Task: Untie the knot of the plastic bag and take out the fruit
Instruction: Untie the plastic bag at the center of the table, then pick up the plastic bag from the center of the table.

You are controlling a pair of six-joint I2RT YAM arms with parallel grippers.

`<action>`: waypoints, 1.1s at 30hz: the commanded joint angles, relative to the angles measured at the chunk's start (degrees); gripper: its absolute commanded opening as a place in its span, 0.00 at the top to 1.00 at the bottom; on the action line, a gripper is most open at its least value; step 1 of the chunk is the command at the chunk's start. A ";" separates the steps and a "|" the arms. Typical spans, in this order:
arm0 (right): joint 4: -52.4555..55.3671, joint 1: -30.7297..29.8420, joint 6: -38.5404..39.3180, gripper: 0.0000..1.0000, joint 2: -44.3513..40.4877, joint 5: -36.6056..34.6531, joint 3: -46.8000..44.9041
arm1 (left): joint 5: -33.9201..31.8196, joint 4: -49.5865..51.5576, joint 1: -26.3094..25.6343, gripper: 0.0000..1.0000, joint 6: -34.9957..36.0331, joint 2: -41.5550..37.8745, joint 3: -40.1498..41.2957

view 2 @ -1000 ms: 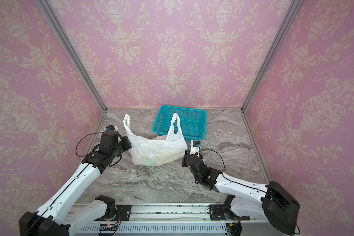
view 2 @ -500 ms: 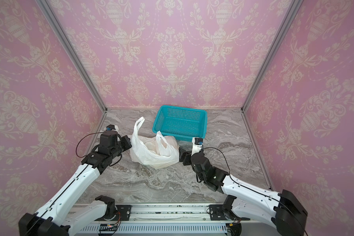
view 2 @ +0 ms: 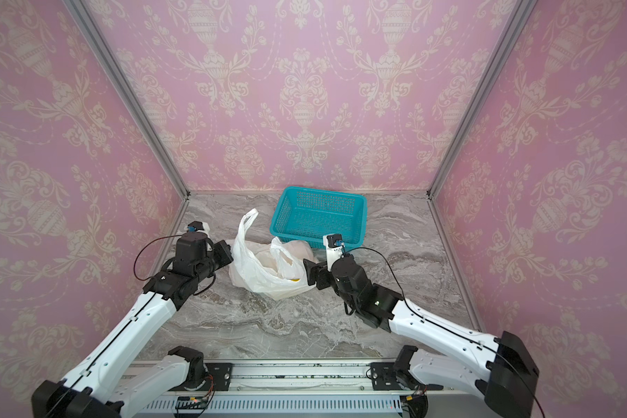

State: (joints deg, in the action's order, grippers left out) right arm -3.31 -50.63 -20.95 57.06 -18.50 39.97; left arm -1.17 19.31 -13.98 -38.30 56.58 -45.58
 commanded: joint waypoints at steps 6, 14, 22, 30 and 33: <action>1.73 -1.50 5.82 0.11 -3.47 9.02 -0.21 | 0.26 -0.90 0.46 1.00 -0.02 -1.16 0.23; 4.21 -2.75 4.36 0.11 12.22 7.24 10.40 | 0.76 -0.92 0.50 1.00 -0.18 -0.97 0.14; 4.07 -1.79 1.61 0.14 17.95 -3.40 15.83 | 0.64 -0.86 0.47 0.99 -0.10 -1.30 0.18; 4.14 -1.22 -0.37 0.40 20.36 -4.98 19.02 | 0.60 -0.72 0.50 0.98 -0.01 -1.20 0.22; 4.28 -0.96 -1.88 0.64 20.38 -6.39 19.12 | 0.64 -0.70 0.46 0.94 0.07 -1.21 0.23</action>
State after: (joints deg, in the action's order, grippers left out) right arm 0.64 -52.10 -20.71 76.97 -22.17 57.43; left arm -1.13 19.31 -13.98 -38.30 56.29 -45.58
